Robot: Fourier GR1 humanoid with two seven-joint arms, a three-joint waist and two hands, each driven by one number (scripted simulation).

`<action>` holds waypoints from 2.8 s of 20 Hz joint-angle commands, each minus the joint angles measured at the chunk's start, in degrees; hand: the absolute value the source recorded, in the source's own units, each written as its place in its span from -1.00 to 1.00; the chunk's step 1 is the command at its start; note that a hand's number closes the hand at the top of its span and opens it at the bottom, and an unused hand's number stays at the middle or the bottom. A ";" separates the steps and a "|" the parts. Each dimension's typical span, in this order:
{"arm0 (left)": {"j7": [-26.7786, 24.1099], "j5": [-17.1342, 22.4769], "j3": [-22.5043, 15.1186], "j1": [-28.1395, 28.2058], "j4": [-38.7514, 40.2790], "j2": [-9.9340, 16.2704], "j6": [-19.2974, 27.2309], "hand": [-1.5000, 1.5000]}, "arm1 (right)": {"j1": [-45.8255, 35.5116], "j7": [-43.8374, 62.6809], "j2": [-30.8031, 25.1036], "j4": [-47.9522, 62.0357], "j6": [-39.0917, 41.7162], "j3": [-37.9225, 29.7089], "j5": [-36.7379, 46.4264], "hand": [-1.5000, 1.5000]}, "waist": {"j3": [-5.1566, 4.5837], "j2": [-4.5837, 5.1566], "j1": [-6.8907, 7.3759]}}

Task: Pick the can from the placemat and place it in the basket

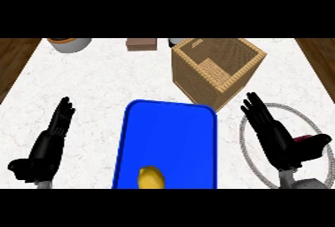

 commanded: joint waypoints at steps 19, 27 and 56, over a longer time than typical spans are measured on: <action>14.11 2.53 5.16 -9.58 3.68 3.10 1.08 0.00 | 11.88 13.36 -14.42 10.57 -58.89 -29.62 26.55 -1.00 | -1.36 2.10 -0.42; 14.32 2.17 4.51 -10.66 4.59 2.54 0.63 0.00 | 22.20 36.40 -23.22 4.36 -33.46 -16.16 24.03 -1.00 | -1.66 2.41 -0.01; 16.53 -1.80 9.97 -14.13 6.83 -0.65 -3.92 0.00 | 17.38 65.80 -14.28 -19.06 -33.12 -12.25 47.42 -1.00 | -0.75 1.90 0.95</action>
